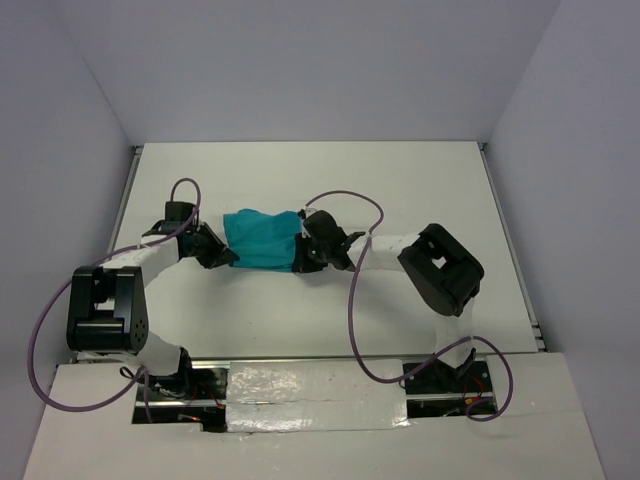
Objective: Fold and stack the t-shirts
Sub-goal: Smooth out wrinkles on the folded tshirt
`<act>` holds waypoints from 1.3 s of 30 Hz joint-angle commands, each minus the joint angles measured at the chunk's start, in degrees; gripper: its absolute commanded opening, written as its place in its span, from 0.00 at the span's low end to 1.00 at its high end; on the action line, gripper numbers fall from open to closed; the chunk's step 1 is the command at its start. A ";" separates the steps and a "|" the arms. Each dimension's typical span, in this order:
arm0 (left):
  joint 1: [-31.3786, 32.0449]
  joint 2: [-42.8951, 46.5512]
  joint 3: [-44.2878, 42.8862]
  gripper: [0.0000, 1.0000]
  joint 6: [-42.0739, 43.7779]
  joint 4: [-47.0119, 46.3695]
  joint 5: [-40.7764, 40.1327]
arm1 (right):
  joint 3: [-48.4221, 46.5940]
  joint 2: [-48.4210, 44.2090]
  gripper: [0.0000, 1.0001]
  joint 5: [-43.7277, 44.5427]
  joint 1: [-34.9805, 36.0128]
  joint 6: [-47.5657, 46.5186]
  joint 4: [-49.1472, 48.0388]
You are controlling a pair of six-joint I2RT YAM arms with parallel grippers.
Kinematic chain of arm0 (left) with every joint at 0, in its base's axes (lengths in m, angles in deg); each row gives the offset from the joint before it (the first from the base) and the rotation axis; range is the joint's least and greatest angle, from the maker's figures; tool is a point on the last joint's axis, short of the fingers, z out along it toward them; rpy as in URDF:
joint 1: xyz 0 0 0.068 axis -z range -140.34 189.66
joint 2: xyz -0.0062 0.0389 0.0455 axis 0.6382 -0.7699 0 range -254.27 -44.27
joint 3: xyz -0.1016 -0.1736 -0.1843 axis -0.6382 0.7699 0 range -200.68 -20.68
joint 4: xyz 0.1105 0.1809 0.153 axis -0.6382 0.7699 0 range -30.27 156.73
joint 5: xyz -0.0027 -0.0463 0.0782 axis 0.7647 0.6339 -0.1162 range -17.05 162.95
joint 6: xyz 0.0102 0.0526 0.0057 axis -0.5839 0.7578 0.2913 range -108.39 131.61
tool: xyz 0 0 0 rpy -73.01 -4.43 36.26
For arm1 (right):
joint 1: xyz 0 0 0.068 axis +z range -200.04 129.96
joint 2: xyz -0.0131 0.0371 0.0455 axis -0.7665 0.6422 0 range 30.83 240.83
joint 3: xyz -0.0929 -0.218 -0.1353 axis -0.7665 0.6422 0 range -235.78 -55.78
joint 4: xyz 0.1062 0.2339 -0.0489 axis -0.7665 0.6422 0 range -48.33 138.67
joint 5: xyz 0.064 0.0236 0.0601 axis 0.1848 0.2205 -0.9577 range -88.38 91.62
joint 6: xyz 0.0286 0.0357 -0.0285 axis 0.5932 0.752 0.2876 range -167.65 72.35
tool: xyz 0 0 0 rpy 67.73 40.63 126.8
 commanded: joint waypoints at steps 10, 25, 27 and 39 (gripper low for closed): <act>-1.63 0.39 -2.89 0.06 2.88 -0.24 1.20 | 4.52 -4.19 0.10 3.13 -3.77 -2.60 -1.46; -1.71 -2.33 1.77 0.06 5.51 -4.11 3.22 | 5.66 -7.19 0.21 1.81 -5.09 -8.22 -1.19; -1.80 -3.12 2.47 0.06 6.13 -4.55 2.87 | 5.49 -7.28 0.25 1.28 -5.09 -8.84 -1.11; -1.80 -7.34 0.37 0.06 7.62 -6.05 2.17 | 1.81 -12.11 0.27 -9.86 -7.11 -16.12 8.26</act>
